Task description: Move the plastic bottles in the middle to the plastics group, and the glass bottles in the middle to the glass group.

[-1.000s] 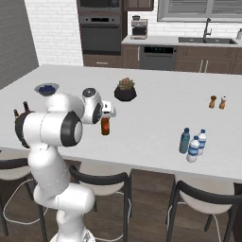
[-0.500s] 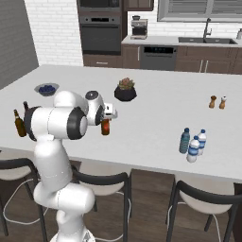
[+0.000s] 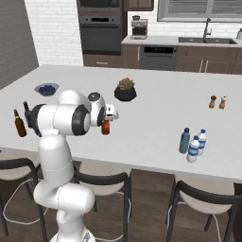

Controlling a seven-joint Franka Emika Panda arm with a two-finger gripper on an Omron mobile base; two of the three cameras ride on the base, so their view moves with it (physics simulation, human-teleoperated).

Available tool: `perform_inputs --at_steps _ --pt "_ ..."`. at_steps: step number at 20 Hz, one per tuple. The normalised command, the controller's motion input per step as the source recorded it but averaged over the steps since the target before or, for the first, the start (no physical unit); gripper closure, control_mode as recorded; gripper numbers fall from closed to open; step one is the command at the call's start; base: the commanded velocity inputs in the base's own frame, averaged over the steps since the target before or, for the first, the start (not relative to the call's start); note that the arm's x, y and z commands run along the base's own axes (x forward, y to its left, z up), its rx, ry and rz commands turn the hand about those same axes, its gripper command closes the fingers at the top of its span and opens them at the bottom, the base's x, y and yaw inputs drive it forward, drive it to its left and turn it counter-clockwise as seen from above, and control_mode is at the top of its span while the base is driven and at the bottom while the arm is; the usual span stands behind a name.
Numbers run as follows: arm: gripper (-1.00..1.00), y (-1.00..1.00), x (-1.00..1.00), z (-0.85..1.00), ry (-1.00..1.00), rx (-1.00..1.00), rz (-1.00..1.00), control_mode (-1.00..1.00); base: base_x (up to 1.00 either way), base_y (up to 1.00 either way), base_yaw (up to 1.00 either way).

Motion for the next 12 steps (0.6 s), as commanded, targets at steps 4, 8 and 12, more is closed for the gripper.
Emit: perform_inputs --at_steps 4,8,12 --pt "-1.00 0.00 0.00 -0.01 0.00 0.00 0.00 -1.00 0.00 0.00 0.00" --pt "1.00 0.00 0.00 0.00 0.00 0.00 0.00 -1.00 0.00 0.00 0.00" --pt "1.00 0.00 0.00 0.03 -0.02 0.01 0.00 -1.00 0.00 0.00 0.00"
